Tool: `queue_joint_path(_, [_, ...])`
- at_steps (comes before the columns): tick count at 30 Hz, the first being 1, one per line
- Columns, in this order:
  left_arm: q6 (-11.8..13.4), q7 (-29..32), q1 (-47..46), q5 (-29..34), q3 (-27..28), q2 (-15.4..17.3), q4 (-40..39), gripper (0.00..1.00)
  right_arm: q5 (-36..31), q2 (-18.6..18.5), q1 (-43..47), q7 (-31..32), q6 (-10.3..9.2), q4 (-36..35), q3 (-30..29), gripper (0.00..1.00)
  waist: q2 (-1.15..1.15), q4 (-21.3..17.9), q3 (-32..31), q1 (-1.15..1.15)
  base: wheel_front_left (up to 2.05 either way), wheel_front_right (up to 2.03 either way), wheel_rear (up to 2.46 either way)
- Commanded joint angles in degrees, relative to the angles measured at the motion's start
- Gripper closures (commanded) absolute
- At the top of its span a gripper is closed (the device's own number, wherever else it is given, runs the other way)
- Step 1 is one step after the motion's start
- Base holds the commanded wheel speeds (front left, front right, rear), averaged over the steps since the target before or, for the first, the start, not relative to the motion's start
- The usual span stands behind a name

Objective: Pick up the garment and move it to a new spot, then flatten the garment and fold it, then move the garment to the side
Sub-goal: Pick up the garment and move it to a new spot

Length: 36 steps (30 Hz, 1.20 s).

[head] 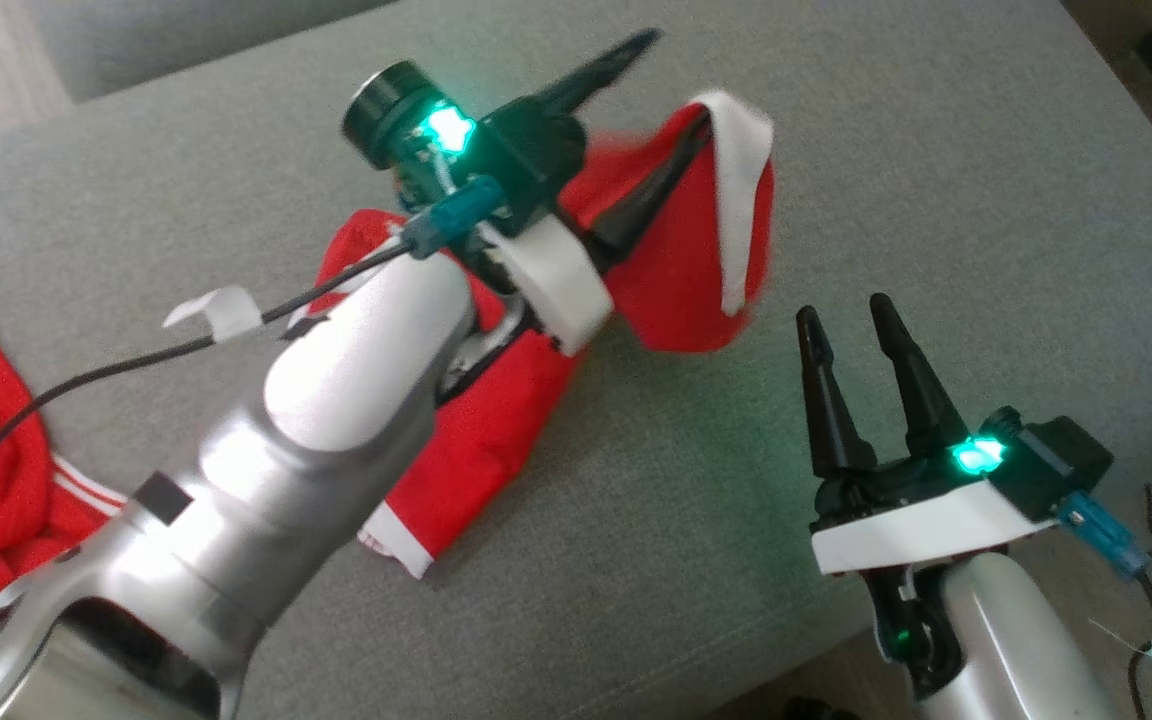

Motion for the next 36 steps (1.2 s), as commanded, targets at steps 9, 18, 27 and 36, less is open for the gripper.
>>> queue_joint_path(9, [0.5, -5.7, -3.7, 0.9, 3.7, 5.2, 4.5, 0.00, -0.6, -0.3, -1.1, -0.6, 0.43, -1.6, -1.3, 0.00, 0.00, 5.5, -0.7, -0.01, 0.00, 0.00, 0.00])
queue_joint_path(18, [5.3, -9.8, 6.0, -1.4, 7.1, 11.3, 0.8, 0.00, -3.8, -0.3, 1.4, -0.6, 0.43, -0.2, -3.6, 0.00, 0.00, 16.8, -5.9, -0.01, 0.00, 0.00, 0.00])
queue_joint_path(27, [14.3, -12.0, 28.9, -6.2, 10.5, 14.6, -9.8, 0.00, -5.9, -0.3, 4.7, -0.6, 0.43, 0.8, -3.6, 0.00, 0.00, 23.4, -9.9, -0.01, 0.00, 0.00, 0.00])
queue_joint_path(36, [19.9, -12.5, 44.7, -6.1, 13.9, 9.4, -18.1, 0.00, -6.9, -0.3, 5.9, -0.6, 0.43, 1.3, -3.6, 0.00, 0.00, 24.9, -10.8, -0.01, 0.00, 0.00, 0.00])
